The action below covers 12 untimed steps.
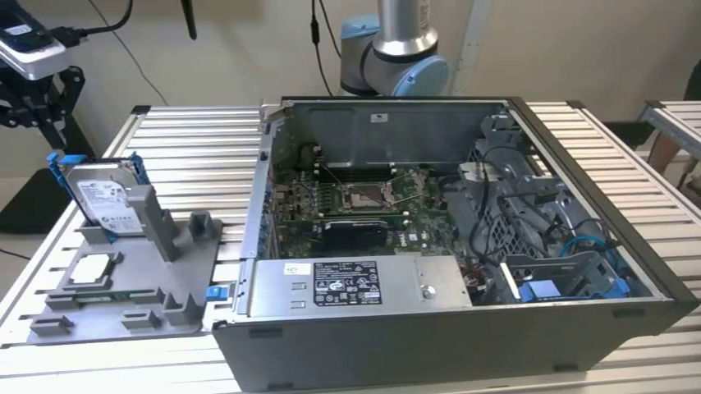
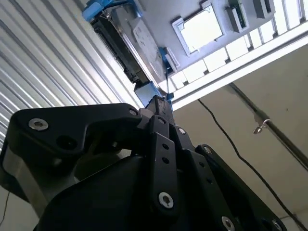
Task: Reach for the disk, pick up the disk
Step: 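Reach for the disk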
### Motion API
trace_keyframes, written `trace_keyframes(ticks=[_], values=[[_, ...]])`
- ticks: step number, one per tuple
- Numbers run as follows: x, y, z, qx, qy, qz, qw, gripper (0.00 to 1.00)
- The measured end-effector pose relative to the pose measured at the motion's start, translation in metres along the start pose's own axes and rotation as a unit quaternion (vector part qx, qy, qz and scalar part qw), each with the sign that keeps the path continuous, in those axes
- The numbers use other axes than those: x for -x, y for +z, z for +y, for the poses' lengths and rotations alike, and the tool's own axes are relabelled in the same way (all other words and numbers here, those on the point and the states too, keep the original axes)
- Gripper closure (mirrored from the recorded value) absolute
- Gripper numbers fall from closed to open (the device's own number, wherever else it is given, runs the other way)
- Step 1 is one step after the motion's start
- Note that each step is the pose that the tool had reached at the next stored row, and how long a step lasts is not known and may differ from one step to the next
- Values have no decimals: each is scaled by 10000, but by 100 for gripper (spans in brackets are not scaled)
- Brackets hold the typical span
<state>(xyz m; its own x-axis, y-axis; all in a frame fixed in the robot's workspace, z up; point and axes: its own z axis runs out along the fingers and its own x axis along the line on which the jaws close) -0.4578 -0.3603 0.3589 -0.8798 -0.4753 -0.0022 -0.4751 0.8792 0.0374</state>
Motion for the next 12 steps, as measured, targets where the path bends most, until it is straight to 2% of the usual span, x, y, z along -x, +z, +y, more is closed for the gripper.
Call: trace_keyframes(ticks=[3, 6, 9, 12], values=[[0, 0, -1, -4, -278, 2, 9996, 100], [0, 0, 0, -9, -547, 2, 9985, 100], [0, 0, 0, -16, -825, -2, 9966, 100], [0, -1, 0, -24, -1097, -6, 9940, 100]])
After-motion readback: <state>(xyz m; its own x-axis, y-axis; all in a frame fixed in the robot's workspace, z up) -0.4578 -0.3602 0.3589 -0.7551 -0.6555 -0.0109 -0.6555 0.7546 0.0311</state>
